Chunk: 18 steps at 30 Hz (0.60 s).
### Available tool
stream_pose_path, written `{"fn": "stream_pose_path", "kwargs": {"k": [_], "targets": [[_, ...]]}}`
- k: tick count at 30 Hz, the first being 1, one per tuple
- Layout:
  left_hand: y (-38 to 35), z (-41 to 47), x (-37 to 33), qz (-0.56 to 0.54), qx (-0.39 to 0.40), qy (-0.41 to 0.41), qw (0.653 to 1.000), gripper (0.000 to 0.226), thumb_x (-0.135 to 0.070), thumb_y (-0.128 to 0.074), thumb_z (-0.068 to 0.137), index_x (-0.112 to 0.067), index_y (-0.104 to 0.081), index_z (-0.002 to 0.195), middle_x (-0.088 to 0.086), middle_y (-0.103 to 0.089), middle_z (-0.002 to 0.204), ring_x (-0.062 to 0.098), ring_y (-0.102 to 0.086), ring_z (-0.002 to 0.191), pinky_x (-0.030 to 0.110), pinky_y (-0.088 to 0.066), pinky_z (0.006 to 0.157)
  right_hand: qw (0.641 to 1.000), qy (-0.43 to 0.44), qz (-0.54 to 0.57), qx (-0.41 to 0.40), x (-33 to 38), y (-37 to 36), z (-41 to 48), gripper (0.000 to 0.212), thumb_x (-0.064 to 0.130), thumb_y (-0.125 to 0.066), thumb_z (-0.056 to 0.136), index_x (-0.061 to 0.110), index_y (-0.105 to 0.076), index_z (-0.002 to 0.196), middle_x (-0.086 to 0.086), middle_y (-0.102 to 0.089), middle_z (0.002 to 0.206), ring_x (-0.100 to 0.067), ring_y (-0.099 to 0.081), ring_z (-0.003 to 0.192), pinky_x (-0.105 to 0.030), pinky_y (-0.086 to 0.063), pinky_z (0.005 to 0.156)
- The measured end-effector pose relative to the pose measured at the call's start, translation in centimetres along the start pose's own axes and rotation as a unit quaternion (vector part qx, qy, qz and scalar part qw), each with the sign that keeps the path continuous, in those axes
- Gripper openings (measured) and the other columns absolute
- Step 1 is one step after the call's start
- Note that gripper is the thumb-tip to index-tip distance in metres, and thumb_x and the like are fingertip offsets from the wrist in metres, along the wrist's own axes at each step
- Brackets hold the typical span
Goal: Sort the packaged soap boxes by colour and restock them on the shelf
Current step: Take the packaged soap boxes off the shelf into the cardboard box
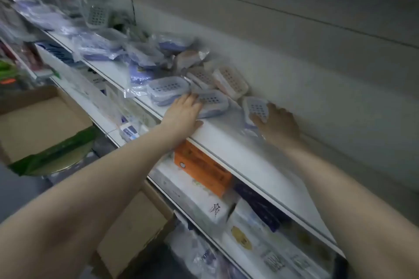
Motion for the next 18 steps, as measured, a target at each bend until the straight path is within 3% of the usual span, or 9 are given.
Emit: {"fn": "stream_pose_path", "kwargs": {"k": [2,5,8,13,18], "targets": [[-0.3,0.7,0.1,0.001,0.002,0.007,1.000,0.059,-0.024,-0.071,0.080,-0.006,-0.052,0.133,0.020,-0.046,0.140,0.039,-0.036,0.136,0.048,-0.033,0.108,1.000,-0.016,-0.007,0.026,0.8,-0.7,0.7,0.075,0.072,-0.051,0.082,0.018,-0.048,0.133,-0.018,-0.057,0.127,-0.037,-0.056,0.114,-0.040,-0.045,0.093],[-1.0,1.4,0.5,-0.004,-0.023,-0.005,1.000,0.041,-0.011,-0.076,0.072,-0.002,-0.065,0.110,0.023,-0.062,0.113,0.042,-0.056,0.110,0.050,-0.052,0.086,0.997,-0.040,0.006,0.064,1.7,-2.0,1.5,0.081,0.075,-0.055,0.073,0.018,-0.049,0.132,-0.016,-0.054,0.130,-0.034,-0.056,0.114,-0.037,-0.045,0.089],[-0.4,1.2,0.5,-0.017,-0.025,-0.012,0.999,0.042,-0.009,-0.079,0.068,-0.002,-0.065,0.107,0.022,-0.062,0.107,0.040,-0.058,0.102,0.047,-0.055,0.078,0.996,-0.060,0.016,0.063,1.8,-2.3,2.2,0.076,0.059,-0.061,0.079,0.014,-0.040,0.137,-0.018,-0.046,0.133,-0.036,-0.052,0.115,-0.034,-0.041,0.082],[0.5,-0.9,0.8,-0.085,-0.082,-0.012,0.993,0.043,-0.015,-0.070,0.079,-0.001,-0.057,0.118,0.020,-0.060,0.110,0.038,-0.057,0.104,0.042,-0.047,0.086,0.997,-0.069,0.014,0.012,1.7,-1.4,2.0,0.084,0.054,-0.067,0.076,0.011,-0.031,0.139,-0.022,-0.043,0.130,-0.041,-0.049,0.114,-0.040,-0.044,0.087],[3.3,-4.8,1.1,-0.171,-0.121,0.034,0.977,0.053,-0.026,-0.056,0.086,-0.006,-0.047,0.133,0.015,-0.059,0.119,0.033,-0.057,0.107,0.038,-0.043,0.090,0.995,-0.070,0.049,-0.045,3.8,1.0,-0.2,0.082,0.056,-0.067,0.077,0.008,-0.034,0.135,-0.023,-0.044,0.129,-0.041,-0.048,0.116,-0.042,-0.044,0.090]]}}
Point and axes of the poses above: each hand's wrist, its own z-axis towards the middle knuckle, its own y-axis out of the back of the hand, x = y × z, the point moved 3 cm from there along z, towards the middle knuckle
